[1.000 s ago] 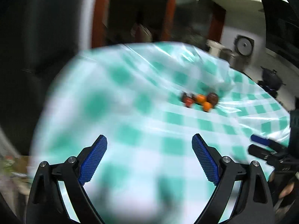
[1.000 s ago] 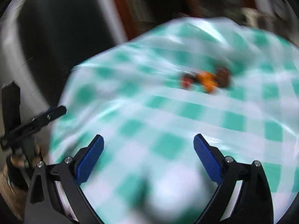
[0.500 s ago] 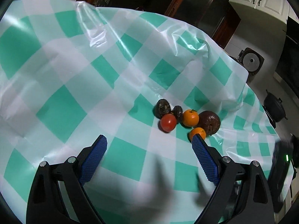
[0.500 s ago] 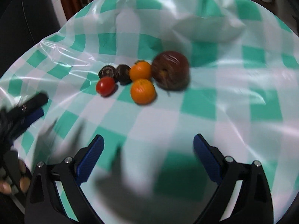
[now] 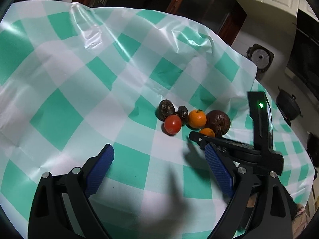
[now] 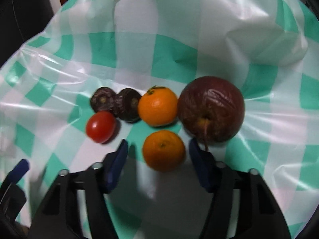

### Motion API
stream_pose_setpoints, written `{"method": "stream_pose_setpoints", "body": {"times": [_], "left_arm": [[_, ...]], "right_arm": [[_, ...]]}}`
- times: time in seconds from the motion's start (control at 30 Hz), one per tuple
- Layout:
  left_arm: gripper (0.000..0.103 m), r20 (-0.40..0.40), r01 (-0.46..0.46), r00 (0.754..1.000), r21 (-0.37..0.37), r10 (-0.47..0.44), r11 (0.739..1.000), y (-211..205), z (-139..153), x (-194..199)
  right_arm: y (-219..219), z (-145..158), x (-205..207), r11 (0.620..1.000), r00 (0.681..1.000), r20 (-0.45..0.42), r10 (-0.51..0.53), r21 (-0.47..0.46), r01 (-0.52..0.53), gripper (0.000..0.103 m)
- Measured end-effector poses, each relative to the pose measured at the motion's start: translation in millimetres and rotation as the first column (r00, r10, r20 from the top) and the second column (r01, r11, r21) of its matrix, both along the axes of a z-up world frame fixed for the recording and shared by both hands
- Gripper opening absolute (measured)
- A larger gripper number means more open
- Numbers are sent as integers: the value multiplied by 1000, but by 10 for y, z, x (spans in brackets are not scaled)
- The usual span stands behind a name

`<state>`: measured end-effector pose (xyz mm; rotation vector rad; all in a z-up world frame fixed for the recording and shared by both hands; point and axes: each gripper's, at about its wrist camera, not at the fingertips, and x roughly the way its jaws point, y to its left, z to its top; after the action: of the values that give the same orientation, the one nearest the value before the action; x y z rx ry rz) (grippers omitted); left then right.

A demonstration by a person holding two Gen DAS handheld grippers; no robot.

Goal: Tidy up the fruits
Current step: 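Grasp another red cherry tomato with the left tool while the right tool grasps an orange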

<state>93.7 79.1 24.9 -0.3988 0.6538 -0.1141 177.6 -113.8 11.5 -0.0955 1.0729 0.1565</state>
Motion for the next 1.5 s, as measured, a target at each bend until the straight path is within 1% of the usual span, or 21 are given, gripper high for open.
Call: {"method": "stream_pose_setpoints", "body": {"times": [0.07,0.17,0.23,0.33,0.37,0.43,0.5,0.63,0.7,0.73,0.77,0.93,1.0,1.13,1.17,1.2,1.23,1.27,1.3,1.43,1.5], "left_arm": [[89,-5,8,1000,4,-8,1000,-11,-9,12],[89,-18,25,1000,18,-25,1000,-48,-26,47],[89,-35,57,998,28,-56,998,-92,-43,89],[89,-68,84,994,45,-81,995,-153,-73,174],[89,-98,105,990,41,-101,994,-174,-99,249],[89,-139,125,983,39,-119,991,-213,-139,392],[89,-165,119,981,76,-105,990,-283,-150,567],[88,-209,128,973,140,-97,982,-471,-196,874],[84,-223,135,970,179,-94,975,-562,-223,1001],[78,-231,138,969,187,-93,972,-592,-241,1064],[74,-241,136,966,189,-89,972,-598,-260,1106],[69,-247,128,966,196,-77,972,-605,-275,1259],[64,-249,137,965,221,-80,966,-649,-279,1286],[44,-242,167,965,279,-99,946,-770,-288,1286],[44,-244,172,964,294,-100,940,-792,-292,1288],[43,-245,177,964,297,-105,938,-800,-294,1288],[39,-244,181,964,297,-109,938,-801,-295,1287],[32,-242,182,964,296,-111,938,-796,-295,1285],[29,-241,180,964,296,-109,938,-796,-297,1285],[29,-235,193,964,277,-128,941,-782,-280,1259],[29,-221,192,966,269,-133,944,-755,-249,1180]], "right_arm": [[4,4,-33,1000,1000,11,-7,-11,7,40],[-121,86,-175,998,998,51,-36,57,33,40],[-299,153,-322,989,992,80,-100,114,90,40],[-625,234,-509,950,971,103,-217,250,186,40],[-749,238,-532,924,963,103,-251,322,206,40],[-867,223,-502,899,953,95,-289,369,236,40],[-959,195,-477,880,942,85,-326,392,269,40],[-917,238,-489,886,943,104,-316,387,255,40],[-886,241,-487,894,945,108,-309,372,250,40],[-906,264,-515,895,945,111,-307,370,247,40],[-906,260,-526,896,946,112,-304,370,245,40],[-901,260,-536,901,947,116,-299,362,240,40],[-888,266,-541,906,949,121,-291,353,233,40],[-873,267,-534,911,951,123,-283,345,226,40],[-872,267,-533,912,951,124,-282,343,226,40],[-868,268,-529,912,951,124,-282,342,226,40],[-867,269,-529,912,951,124,-282,342,226,40],[-866,270,-530,913,951,126,-282,341,226,40],[-864,273,-528,913,951,127,-281,340,224,40],[-849,276,-523,919,952,137,-273,329,216,40],[-848,274,-516,921,953,139,-271,324,214,40]]}}
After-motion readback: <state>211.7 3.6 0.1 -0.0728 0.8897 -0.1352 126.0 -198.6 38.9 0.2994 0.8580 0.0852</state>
